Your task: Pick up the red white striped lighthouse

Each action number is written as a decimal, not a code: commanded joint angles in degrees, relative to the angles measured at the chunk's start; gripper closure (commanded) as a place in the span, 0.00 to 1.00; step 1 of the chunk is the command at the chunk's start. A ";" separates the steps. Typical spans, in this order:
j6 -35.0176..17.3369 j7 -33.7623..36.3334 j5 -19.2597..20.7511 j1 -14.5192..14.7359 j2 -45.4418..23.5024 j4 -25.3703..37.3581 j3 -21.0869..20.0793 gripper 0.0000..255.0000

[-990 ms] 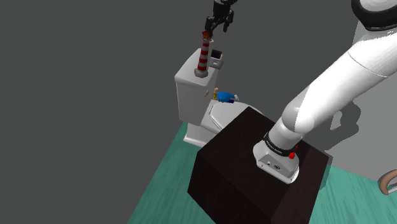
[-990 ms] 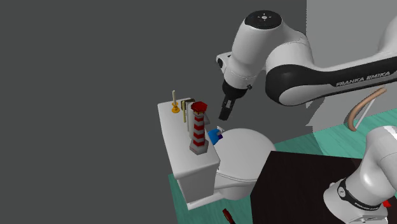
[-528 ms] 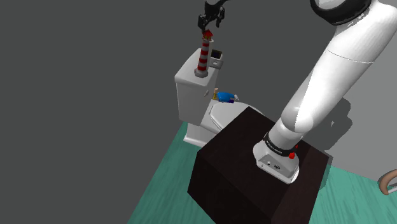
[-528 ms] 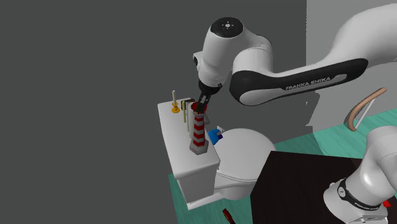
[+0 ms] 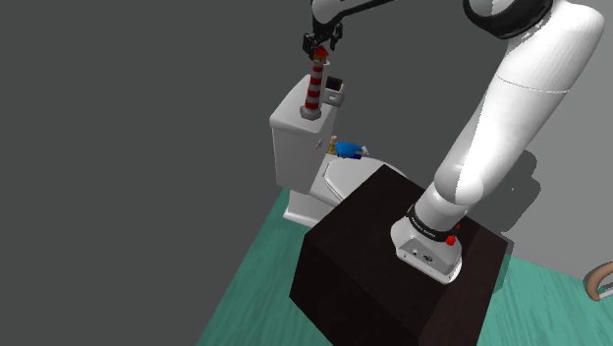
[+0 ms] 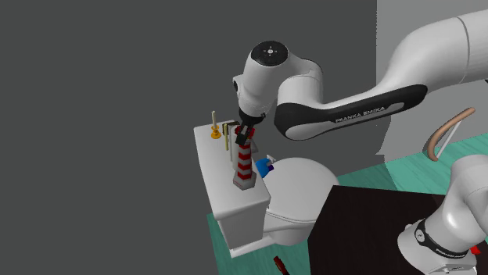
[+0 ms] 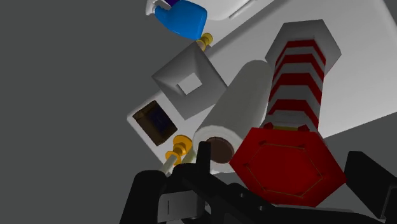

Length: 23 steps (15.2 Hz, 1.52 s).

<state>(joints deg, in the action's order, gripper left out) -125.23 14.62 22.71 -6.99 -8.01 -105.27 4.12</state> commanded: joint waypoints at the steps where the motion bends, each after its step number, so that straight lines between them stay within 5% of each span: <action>1: -0.82 0.44 0.22 0.04 -0.28 -0.58 0.00 0.00; 2: -0.82 0.44 0.22 0.04 -0.29 -0.57 0.00 0.00; 3: -0.76 0.43 0.20 0.05 -0.34 -0.46 -0.01 1.00; 12: -0.82 0.44 0.22 0.04 -0.29 -0.56 0.01 1.00; 23: 6.63 -2.50 -1.38 0.22 1.25 5.74 -0.31 1.00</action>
<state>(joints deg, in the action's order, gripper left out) -119.33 12.32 21.45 -6.83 -6.76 -100.30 3.86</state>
